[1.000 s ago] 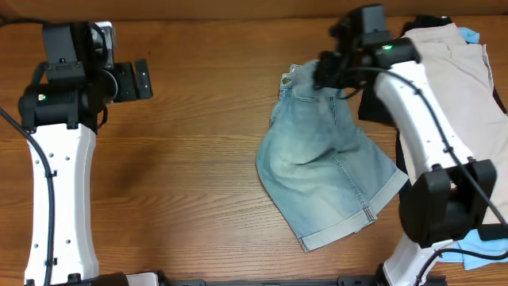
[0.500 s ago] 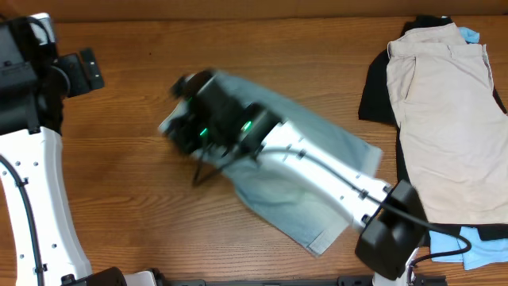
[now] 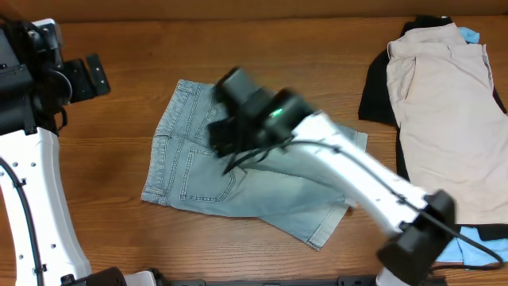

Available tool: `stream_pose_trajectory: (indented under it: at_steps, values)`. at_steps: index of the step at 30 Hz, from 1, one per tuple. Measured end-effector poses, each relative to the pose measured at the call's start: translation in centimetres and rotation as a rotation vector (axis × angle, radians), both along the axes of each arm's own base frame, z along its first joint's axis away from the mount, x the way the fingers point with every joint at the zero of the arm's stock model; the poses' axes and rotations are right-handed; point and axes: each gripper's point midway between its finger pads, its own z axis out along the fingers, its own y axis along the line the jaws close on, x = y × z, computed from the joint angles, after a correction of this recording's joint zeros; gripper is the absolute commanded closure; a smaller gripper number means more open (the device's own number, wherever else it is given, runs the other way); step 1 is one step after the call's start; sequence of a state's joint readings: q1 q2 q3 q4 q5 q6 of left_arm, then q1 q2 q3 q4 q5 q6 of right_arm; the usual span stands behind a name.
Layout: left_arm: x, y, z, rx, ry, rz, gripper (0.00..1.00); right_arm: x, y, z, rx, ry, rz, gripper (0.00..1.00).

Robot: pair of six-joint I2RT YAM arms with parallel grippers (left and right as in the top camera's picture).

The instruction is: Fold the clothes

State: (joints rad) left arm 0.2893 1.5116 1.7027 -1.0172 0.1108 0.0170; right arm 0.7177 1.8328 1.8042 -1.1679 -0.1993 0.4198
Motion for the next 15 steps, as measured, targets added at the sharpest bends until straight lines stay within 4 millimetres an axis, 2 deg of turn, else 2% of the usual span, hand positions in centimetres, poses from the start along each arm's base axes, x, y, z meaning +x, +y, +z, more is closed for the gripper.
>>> stream_pose_trajectory:
  at_steps: [3, 6, 8, 11, 15]
  values:
    - [0.0, -2.8, -0.7, -0.012, 0.033, -0.103, 0.0, 2.7, -6.9, 0.3, -0.073, 0.029, -0.171, 0.23]
    - [0.2, -5.7, -2.2, -0.017, 0.09, -0.21, 0.0, 5.0, -12.0, -0.7, -0.119, 0.051, -0.299, 0.23]
    - [0.3, -7.5, -3.5, -0.02, 0.137, -0.275, 0.0, 5.3, -15.0, -2.3, -0.159, 0.097, -0.365, 0.23]
    - [0.6, -9.8, -5.9, -0.026, 0.217, -0.356, 0.0, 4.5, -18.0, -5.1, -0.215, 0.173, -0.415, 0.22]
    - [1.7, -12.2, -9.7, -0.034, 0.311, -0.434, 0.0, 3.6, -19.1, -8.5, -0.242, 0.218, -0.424, 0.23]
